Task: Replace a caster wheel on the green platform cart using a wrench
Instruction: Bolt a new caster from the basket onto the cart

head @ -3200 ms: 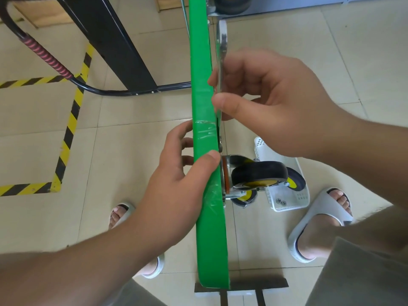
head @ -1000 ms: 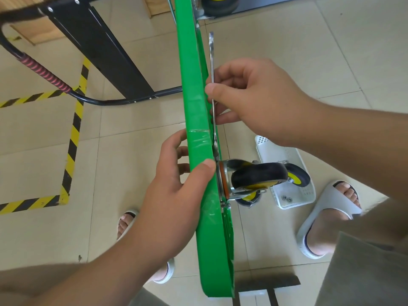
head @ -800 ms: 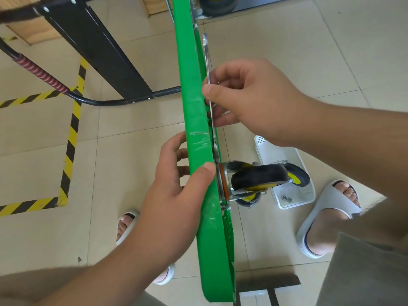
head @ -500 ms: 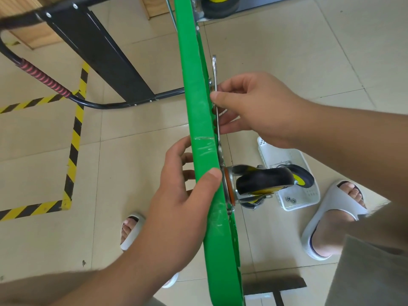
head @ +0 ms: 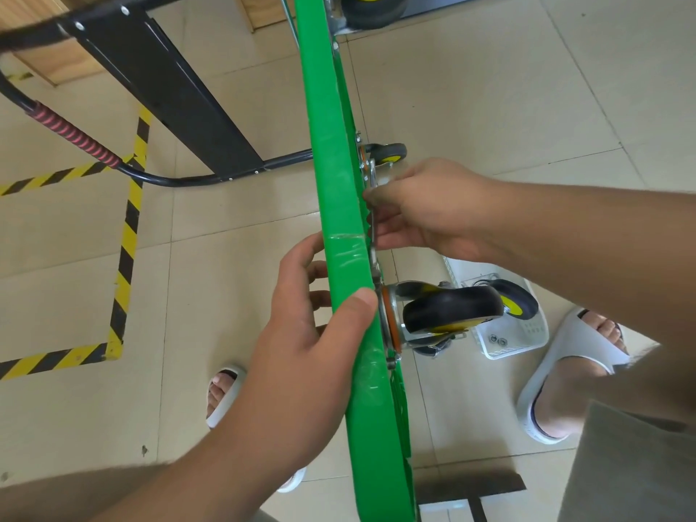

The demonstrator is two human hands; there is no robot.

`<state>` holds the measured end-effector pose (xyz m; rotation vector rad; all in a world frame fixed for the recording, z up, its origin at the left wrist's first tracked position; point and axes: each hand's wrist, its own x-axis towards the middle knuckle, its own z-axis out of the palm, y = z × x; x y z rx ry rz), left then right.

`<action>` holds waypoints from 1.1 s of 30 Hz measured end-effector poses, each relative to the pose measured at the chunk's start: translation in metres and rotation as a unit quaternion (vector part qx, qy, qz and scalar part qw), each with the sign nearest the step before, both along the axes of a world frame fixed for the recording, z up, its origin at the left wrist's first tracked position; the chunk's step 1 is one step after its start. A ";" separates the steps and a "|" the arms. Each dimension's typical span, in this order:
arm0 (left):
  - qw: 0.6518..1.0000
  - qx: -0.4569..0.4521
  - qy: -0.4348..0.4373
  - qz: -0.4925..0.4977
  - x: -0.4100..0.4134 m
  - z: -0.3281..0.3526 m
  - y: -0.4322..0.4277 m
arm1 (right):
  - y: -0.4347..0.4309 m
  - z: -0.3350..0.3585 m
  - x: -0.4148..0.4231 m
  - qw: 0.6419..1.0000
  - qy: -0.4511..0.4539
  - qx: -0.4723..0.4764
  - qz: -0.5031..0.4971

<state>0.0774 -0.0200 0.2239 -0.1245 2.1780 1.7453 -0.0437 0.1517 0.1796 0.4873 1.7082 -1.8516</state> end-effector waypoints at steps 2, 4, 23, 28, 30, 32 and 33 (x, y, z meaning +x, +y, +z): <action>1.000 -0.007 0.003 -0.003 0.000 0.000 -0.001 | 0.001 0.000 -0.002 1.000 -0.004 0.012 -0.008; 1.000 -0.015 0.004 -0.003 0.000 0.000 -0.001 | 0.006 0.002 -0.003 0.999 0.001 0.024 -0.025; 1.000 -0.005 -0.002 -0.006 -0.001 -0.001 0.000 | 0.012 0.061 0.033 0.885 0.435 0.148 0.072; 1.000 -0.008 -0.001 -0.007 -0.001 -0.002 0.000 | 0.011 0.056 0.032 0.899 0.409 0.143 0.062; 1.000 -0.006 -0.001 -0.007 -0.001 -0.001 0.000 | 0.011 0.052 0.031 0.909 0.387 0.141 0.059; 1.000 -0.008 0.000 -0.009 -0.001 -0.001 0.000 | 0.010 0.049 0.031 0.920 0.361 0.139 0.061; 1.000 -0.010 0.001 -0.010 -0.001 -0.001 -0.001 | 0.009 0.048 0.029 0.924 0.350 0.140 0.063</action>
